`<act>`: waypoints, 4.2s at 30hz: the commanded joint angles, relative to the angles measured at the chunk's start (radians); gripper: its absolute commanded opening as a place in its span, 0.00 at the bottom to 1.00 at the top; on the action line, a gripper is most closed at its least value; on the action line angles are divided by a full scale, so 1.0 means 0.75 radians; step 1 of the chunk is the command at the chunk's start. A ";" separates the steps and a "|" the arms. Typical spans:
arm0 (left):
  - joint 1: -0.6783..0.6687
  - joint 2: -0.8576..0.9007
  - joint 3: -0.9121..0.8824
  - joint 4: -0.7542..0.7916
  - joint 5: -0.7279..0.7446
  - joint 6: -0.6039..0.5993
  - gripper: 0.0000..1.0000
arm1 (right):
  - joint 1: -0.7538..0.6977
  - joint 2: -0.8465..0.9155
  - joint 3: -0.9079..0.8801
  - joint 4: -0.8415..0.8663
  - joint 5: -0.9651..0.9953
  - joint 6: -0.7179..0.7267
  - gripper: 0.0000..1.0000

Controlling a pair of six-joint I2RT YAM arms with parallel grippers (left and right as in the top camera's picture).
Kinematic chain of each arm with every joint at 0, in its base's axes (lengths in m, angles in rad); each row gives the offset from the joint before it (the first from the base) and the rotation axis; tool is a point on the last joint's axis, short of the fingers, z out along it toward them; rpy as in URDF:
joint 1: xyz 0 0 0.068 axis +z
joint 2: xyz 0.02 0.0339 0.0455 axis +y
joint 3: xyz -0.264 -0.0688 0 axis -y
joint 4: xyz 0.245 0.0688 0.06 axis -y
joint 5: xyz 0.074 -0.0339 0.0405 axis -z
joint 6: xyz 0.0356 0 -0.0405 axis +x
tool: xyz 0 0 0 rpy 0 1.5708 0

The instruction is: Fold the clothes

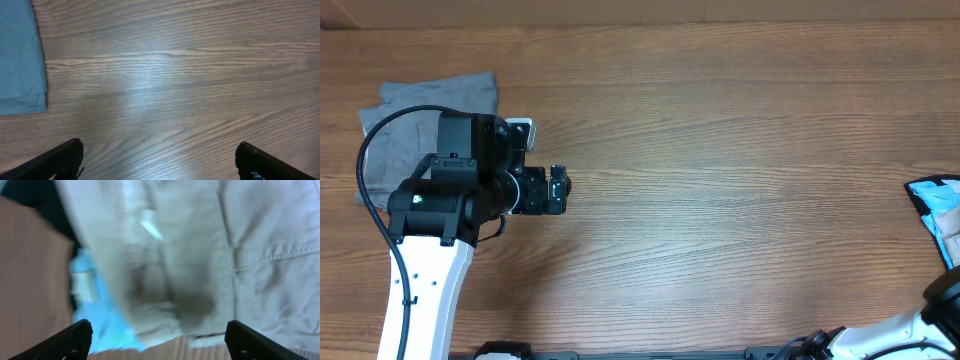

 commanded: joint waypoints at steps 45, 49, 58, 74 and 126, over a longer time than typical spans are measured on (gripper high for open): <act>-0.011 0.006 0.030 0.026 -0.004 0.021 1.00 | 1.205 -0.154 0.398 -0.389 -0.479 -0.163 0.04; -0.011 0.006 0.029 0.012 -0.005 0.022 1.00 | 1.501 -0.154 0.398 -0.357 -0.444 -0.165 0.04; -0.011 0.006 0.029 -0.010 -0.039 0.021 1.00 | 1.975 -0.154 0.398 -0.287 -0.362 -0.210 0.04; -0.073 0.061 0.020 0.078 0.031 0.025 1.00 | 1.737 -0.155 0.398 -0.510 -0.078 -0.186 0.60; 0.463 0.851 0.281 0.070 0.283 0.256 0.04 | 1.298 -0.241 -0.539 0.203 -0.356 -0.106 0.72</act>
